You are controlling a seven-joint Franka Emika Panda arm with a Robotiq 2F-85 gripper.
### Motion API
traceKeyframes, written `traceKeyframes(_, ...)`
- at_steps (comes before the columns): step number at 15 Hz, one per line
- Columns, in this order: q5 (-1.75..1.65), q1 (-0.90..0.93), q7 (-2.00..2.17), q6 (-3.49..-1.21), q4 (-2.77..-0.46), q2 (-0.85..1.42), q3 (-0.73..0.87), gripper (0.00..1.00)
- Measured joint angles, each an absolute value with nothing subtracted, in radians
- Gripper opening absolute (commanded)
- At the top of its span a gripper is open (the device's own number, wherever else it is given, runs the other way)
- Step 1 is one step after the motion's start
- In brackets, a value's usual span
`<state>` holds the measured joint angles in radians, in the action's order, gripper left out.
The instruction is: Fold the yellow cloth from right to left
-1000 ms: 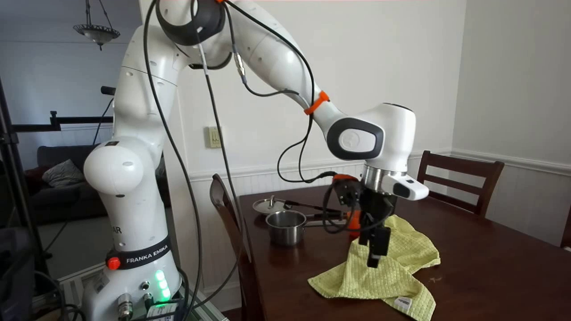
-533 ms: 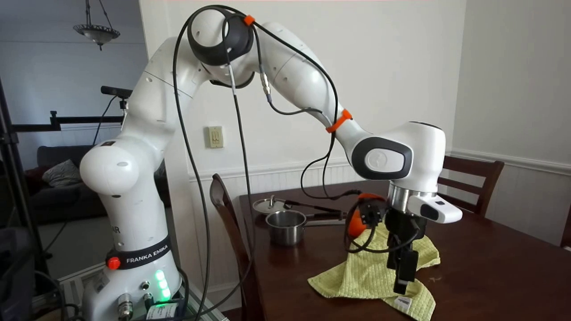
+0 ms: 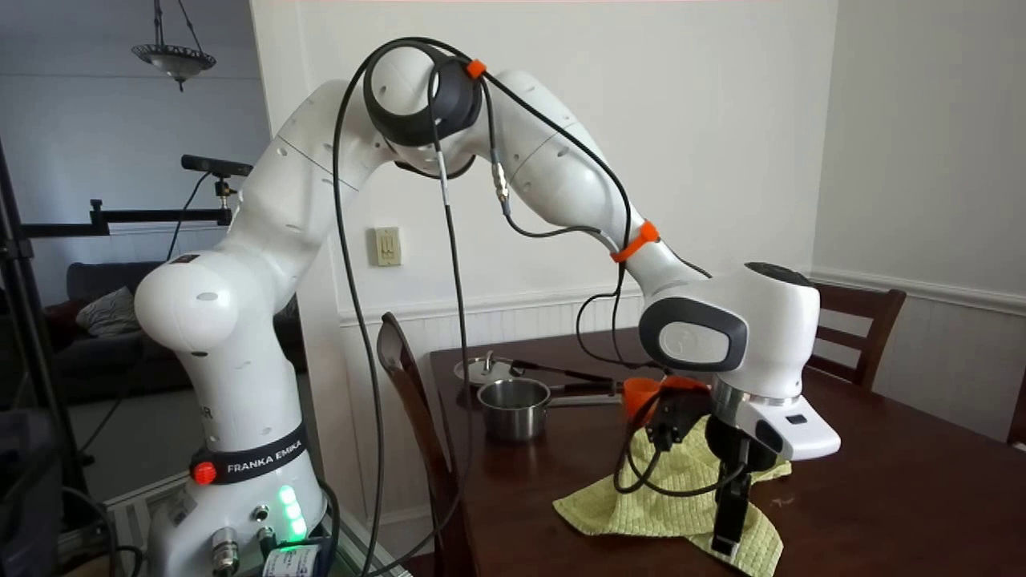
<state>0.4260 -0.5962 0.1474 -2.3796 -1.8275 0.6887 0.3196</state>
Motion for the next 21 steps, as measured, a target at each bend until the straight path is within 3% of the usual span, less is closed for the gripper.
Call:
traceKeyframes(2, 0.443, -0.611, 0.17, -2.43, -1.805, 0.725, 0.312, 0.98)
traceKeyframes(3, 0.45, -0.614, 0.182, -2.458, -1.796, 0.74, 0.308, 0.74)
traceKeyframes(5, 0.454, -0.616, 0.211, -2.494, -1.776, 0.767, 0.301, 0.69)
traceKeyframes(15, 0.454, -0.617, 0.301, -2.524, -1.708, 0.828, 0.289, 0.01)
traceKeyframes(21, 0.532, -0.809, 0.268, -2.57, -1.655, 0.774, 0.289, 0.01)
